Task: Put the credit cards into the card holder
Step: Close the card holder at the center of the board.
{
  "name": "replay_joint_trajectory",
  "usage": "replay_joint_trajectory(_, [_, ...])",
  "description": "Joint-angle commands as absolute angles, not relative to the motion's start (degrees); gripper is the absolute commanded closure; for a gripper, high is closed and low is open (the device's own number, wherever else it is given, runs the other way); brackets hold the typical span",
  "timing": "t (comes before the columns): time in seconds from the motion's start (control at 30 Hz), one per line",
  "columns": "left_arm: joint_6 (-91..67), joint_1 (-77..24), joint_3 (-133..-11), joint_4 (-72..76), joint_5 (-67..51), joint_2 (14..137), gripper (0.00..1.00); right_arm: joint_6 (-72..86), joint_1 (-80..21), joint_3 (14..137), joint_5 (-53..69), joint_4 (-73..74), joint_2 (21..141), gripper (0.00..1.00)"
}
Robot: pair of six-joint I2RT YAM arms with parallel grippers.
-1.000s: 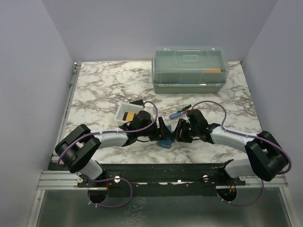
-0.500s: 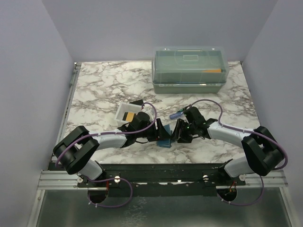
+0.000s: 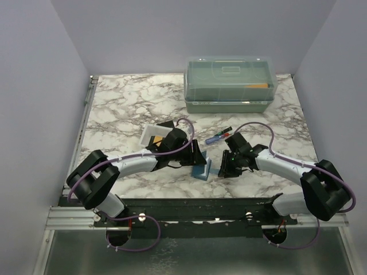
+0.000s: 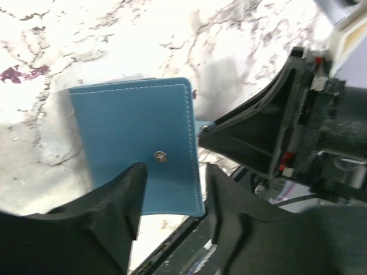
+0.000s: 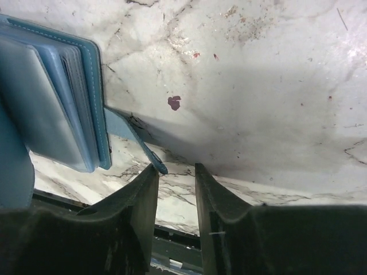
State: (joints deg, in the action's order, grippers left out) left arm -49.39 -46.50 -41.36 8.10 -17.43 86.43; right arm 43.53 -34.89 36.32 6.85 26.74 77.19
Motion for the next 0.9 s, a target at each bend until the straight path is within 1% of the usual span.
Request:
replay_joint_trajectory(0.0, [-45.45, -46.32, -42.48, 1.84, -16.17, 89.28, 0.57, 39.75, -35.24, 36.96, 4.57, 25.93, 78.96, 0.68])
replay_joint_trajectory(0.03, [-45.37, -46.32, -42.78, 1.89, -16.74, 89.87, 0.61, 39.32, -35.24, 36.94, 4.69, 25.59, 78.71, 0.7])
replay_joint_trajectory(0.1, [-45.06, -46.33, -43.45, 2.02, -18.21, 91.33, 0.66, 38.69, -35.24, 36.69, 5.04, 24.88, 77.86, 0.71])
replay_joint_trajectory(0.3, [-45.0, -46.71, -44.3, 2.02, -19.53, 94.37, 0.69, 38.07, -35.24, 35.9, 4.31, 23.89, 75.28, 0.71])
replay_joint_trajectory(0.43, [-45.42, -46.84, -43.82, 2.1, -19.56, 94.78, 0.73, 38.59, -35.24, 35.26, 7.78, 20.48, 74.19, 0.69])
replay_joint_trajectory(0.5, [-45.44, -46.84, -43.61, 2.1, -19.44, 94.73, 0.73, 39.27, -35.24, 34.65, 9.95, 18.11, 72.62, 0.67])
replay_joint_trajectory(0.57, [-45.44, -46.79, -43.59, 2.09, -19.42, 94.95, 0.73, 39.57, -35.24, 34.06, 12.3, 15.59, 70.85, 0.62])
replay_joint_trajectory(0.63, [-45.52, -46.79, -43.58, 2.11, -19.49, 95.14, 0.73, 38.94, -35.24, 34.12, 14.73, 13.4, 70.29, 0.59])
replay_joint_trajectory(0.73, [-45.79, -46.84, -43.64, 2.51, -19.76, 95.36, 0.73, 38.59, -35.24, 35.48, 17.91, 12.14, 71.78, 0.58])
replay_joint_trajectory(0.87, [-45.79, -46.86, -43.95, 2.59, -19.95, 95.57, 0.73, 37.62, -35.24, 36.36, 18.16, 12.51, 73.61, 0.59])
